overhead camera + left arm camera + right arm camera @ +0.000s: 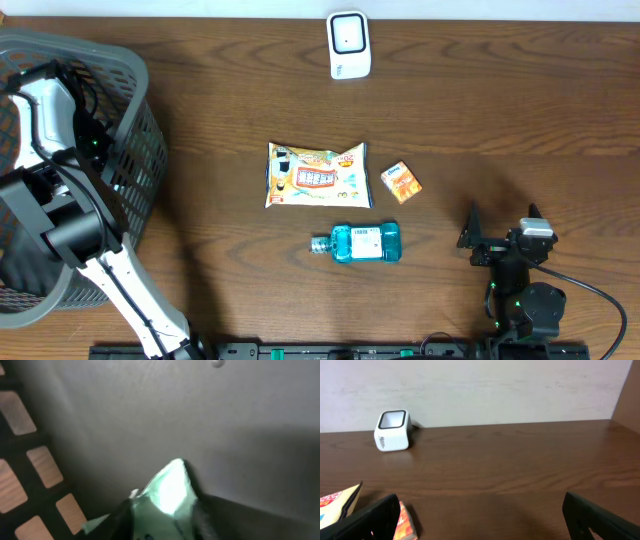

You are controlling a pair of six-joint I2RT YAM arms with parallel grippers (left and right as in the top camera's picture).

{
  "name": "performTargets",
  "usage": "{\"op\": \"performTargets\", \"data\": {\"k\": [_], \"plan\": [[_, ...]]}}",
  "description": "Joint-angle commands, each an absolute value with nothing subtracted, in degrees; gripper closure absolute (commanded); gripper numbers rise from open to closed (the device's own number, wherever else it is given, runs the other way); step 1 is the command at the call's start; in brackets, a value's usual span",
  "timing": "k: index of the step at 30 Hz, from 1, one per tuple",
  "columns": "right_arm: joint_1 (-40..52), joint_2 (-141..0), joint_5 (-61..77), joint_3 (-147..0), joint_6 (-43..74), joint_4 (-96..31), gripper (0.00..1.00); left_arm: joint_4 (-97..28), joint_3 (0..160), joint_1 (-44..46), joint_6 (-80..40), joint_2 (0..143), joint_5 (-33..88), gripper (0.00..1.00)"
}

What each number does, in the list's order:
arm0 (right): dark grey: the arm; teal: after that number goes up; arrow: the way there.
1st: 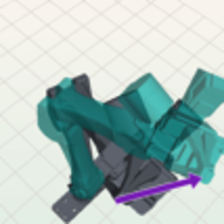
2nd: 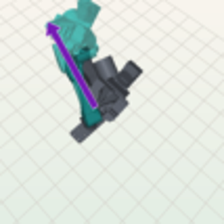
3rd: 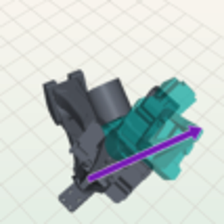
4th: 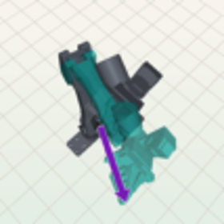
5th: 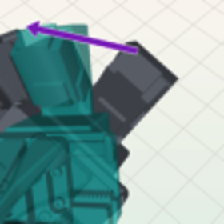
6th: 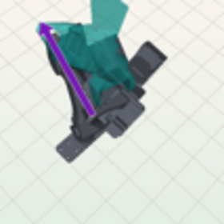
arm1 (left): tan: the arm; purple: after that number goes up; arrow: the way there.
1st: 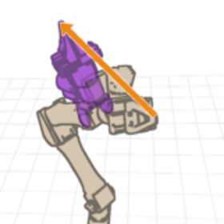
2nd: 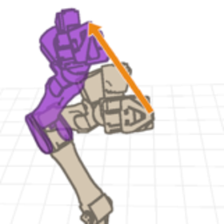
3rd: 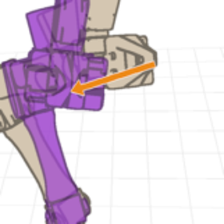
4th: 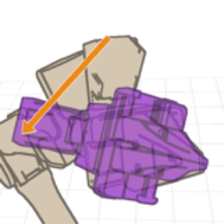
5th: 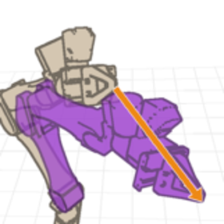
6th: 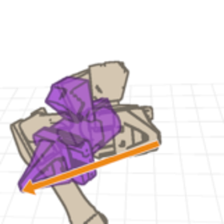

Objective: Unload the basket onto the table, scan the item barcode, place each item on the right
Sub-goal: 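Grasp the green wipes packet in the basket with the left gripper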

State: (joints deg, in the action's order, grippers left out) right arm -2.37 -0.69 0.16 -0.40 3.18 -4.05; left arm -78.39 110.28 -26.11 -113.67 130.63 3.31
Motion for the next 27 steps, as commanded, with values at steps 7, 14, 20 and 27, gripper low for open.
{"op": "performTargets", "data": {"k": [7, 14, 20, 27], "plan": [[-2.31, -0.38, -0.34, -0.32, 2.48, -4.25, 0.01, -78.81, 110.06, -30.72, -107.59, 129.78, 1.87, 0.79], [-2.31, -0.38, -0.34, -0.32, 2.48, -4.27, 0.01, -79.37, 110.17, -35.55, -102.06, 125.51, 1.89, 0.92], [-2.31, -0.38, -0.34, -0.32, 2.48, -4.27, 0.01, -71.24, 110.17, -36.56, -74.41, 123.33, 3.9, 0.93], [-2.31, -0.38, -0.34, -0.32, 2.48, -4.27, 0.01, -56.25, 110.17, -36.4, -36.03, 120.44, 13.5, 0.92]]}}
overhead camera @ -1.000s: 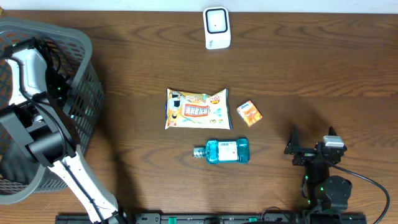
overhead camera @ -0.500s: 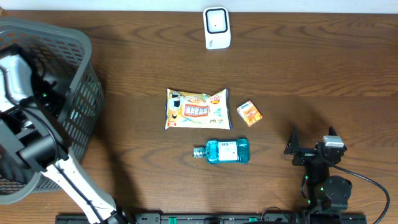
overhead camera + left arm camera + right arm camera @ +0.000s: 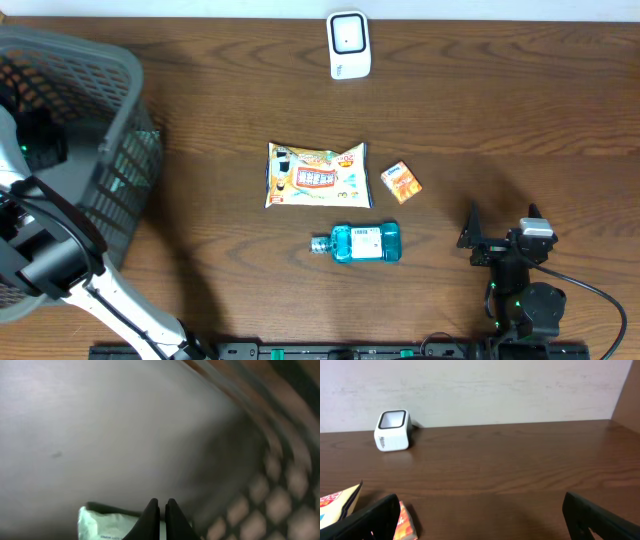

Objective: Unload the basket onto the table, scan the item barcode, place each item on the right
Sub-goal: 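Grasp the green wipes packet in the basket with the left gripper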

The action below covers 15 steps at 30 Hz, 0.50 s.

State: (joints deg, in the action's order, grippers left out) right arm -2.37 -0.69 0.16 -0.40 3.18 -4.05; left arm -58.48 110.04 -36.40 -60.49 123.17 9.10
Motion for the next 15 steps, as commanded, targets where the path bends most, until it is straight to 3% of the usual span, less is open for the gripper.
{"op": "performTargets", "data": {"k": [1, 7, 15], "plan": [[-2.31, -0.38, -0.34, -0.32, 2.48, -4.27, 0.01, -55.99, 110.17, -36.36, -30.89, 120.11, 14.0, 0.93], [-2.31, -0.38, -0.34, -0.32, 2.48, -4.27, 0.01, -62.02, 110.15, -35.7, -16.64, 120.11, 14.0, 0.93], [-2.31, -0.38, -0.34, -0.32, 2.48, -4.27, 0.01, -67.68, 110.02, -32.62, -11.25, 120.11, 20.36, 0.93]]}}
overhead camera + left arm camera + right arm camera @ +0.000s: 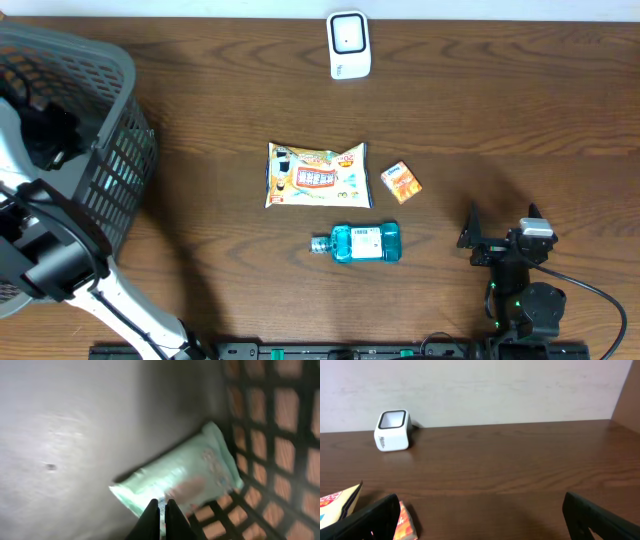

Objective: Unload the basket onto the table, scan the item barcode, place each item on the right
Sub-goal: 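Grasp the green wipes packet in the basket with the left gripper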

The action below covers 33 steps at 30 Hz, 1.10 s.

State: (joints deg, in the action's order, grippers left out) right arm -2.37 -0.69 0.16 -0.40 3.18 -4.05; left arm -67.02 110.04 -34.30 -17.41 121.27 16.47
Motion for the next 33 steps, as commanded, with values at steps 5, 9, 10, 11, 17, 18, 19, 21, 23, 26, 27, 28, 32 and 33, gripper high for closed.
{"op": "performTargets", "data": {"k": [5, 9, 10, 11, 17, 18, 19, 21, 23, 26, 27, 28, 32, 33], "plan": [[-2.31, -0.38, -0.34, -0.32, 2.48, -4.27, 0.01, -66.96, 109.45, -29.36, -9.61, 120.14, 20.27, 0.93], [-2.31, -0.38, -0.34, -0.32, 2.48, -4.27, 0.01, -64.16, 106.48, -26.92, -9.67, 120.16, 18.39, 0.92], [-2.31, -0.38, -0.34, -0.32, 2.48, -4.27, 0.01, -63.31, 105.43, -26.48, -9.67, 120.18, 17.67, 0.92], [-2.31, -0.38, -0.34, -0.32, 2.48, -4.27, 0.01, -62.11, 103.83, -25.91, -9.67, 120.25, 16.62, 0.92], [-2.31, -0.38, -0.34, -0.32, 2.48, -4.27, 0.01, -55.35, 94.83, -25.32, -10.37, 120.25, 15.81, 0.92], [-2.31, -0.38, -0.34, -0.32, 2.48, -4.27, 0.01, -54.87, 93.71, -25.34, -10.35, 120.25, 15.79, 0.92], [-2.31, -0.38, -0.34, -0.32, 2.48, -4.27, 0.01, -54.65, 92.9, -25.36, -10.33, 120.25, 15.7, 0.92], [-2.31, -0.38, -0.34, -0.32, 2.48, -4.27, 0.01, -54.5, 92.12, -25.36, -10.35, 120.25, 14.61, 0.92], [-2.31, -0.38, -0.34, -0.32, 2.48, -4.27, 0.01, -54.72, 92.12, -25.36, -12.03, 120.22, 11.38, 0.92], [-2.31, -0.38, -0.34, -0.32, 2.48, -4.27, 0.01, -55.11, 92.16, -25.5, -17.5, 120.18, 4.27, 0.92], [-2.31, -0.38, -0.34, -0.32, 2.48, -4.27, 0.01, -55.22, 92.16, -25.61, -18.96, 120.18, 2.26, 0.92], [-2.31, -0.38, -0.34, -0.32, 2.48, -4.27, 0.01, -55.31, 92.16, -25.82, -19.97, 120.14, 0.8, 0.92], [-2.31, -0.38, -0.34, -0.32, 2.48, -4.27, 0.01, -55.4, 92.18, -27.09, -21.8, 119.57, -0.69, 0.92], [-2.31, -0.38, -0.34, -0.32, 2.48, -4.27, 0.01, -55.4, 92.18, -27.44, -21.8, 119.17, -0.69, 0.92]]}}
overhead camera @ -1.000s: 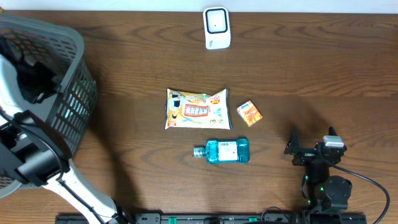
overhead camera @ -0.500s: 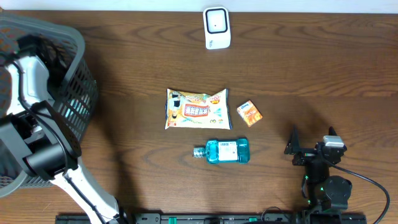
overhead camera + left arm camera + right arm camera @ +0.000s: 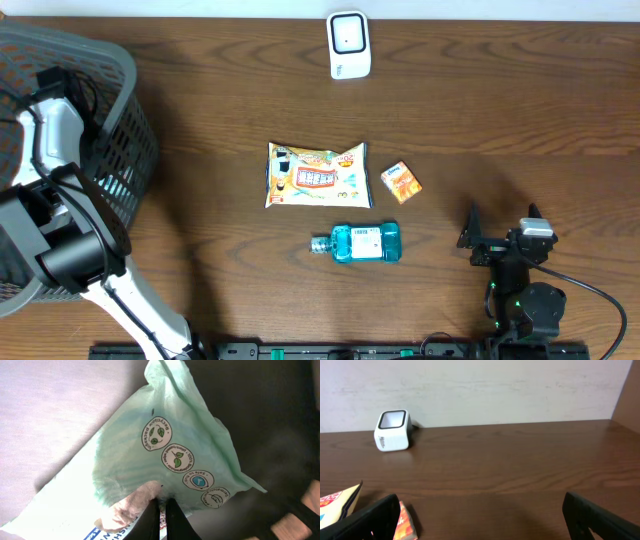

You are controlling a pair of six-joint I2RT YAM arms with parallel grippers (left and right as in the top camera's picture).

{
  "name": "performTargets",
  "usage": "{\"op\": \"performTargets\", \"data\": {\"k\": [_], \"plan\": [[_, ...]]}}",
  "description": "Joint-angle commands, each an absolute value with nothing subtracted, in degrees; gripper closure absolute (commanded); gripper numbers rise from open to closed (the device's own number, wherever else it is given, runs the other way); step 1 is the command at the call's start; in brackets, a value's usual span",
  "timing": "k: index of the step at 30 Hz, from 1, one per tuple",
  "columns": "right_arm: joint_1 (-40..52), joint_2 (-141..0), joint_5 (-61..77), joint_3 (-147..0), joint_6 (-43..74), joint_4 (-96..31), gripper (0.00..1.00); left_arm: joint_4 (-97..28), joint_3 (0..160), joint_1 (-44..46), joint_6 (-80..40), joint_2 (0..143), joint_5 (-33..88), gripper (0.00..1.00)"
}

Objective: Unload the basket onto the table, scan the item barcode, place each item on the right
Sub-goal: 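Grasp the green wipes packet in the basket with the left gripper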

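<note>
In the left wrist view a pale green wipes pack fills the frame, lying on the grey floor of the basket. My left gripper is shut, and its tips rest against the pack's lower face. A pinch on the film does not show. The white scanner stands at the table's far edge. My right gripper is open low over the table at the front right, holding nothing.
A snack bag, a small orange box and a blue mouthwash bottle lie mid-table. The basket's lattice wall rises around the left arm.
My left gripper has come much closer to the green pack, which now fills its view. In the overhead view the arm sits further right in the basket. The right arm has not moved.
At first the pack's corner stood between my left fingers inside the basket. Then the fingers were shut with the pack beside them. Then the pack lay further off in the basket's corner. Now the shut tips touch it. The table items and right arm stayed put.
</note>
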State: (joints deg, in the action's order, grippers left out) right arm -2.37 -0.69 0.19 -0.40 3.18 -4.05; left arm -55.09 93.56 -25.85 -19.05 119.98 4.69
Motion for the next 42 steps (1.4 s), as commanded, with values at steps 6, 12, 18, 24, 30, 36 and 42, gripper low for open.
{"op": "performTargets", "data": {"k": [6, 12, 18, 24, 30, 36, 42], "plan": [[-2.31, -0.38, -0.34, -0.32, 2.48, -4.27, 0.01, -55.24, 92.51, -29.5, -23.14, 114.78, -0.69, 0.83], [-2.31, -0.38, -0.34, -0.32, 2.48, -4.27, 0.01, -54.96, 92.49, -30.55, -23.22, 108.77, -0.67, 0.6], [-2.31, -0.38, -0.34, -0.32, 2.48, -4.27, 0.01, -54.39, 92.49, -30.59, -23.05, 106.61, -0.6, 0.02], [-2.31, -0.38, -0.34, -0.32, 2.48, -4.27, 0.01, -51.9, 90.76, -30.41, -10.44, 106.78, -0.47, 0.02], [-2.31, -0.38, -0.34, -0.32, 2.48, -4.27, 0.01, -46.89, 85.95, -30.65, 3.25, 106.8, -0.51, 0.02], [-2.31, -0.38, -0.34, -0.32, 2.48, -4.27, 0.01, -43.24, 81.49, -30.65, 7.77, 106.87, -0.51, 0.02], [-2.31, -0.38, -0.34, -0.32, 2.48, -4.27, 0.01, -39.22, 76.25, -31.83, 9.43, 107.07, -0.49, 0.02]]}}
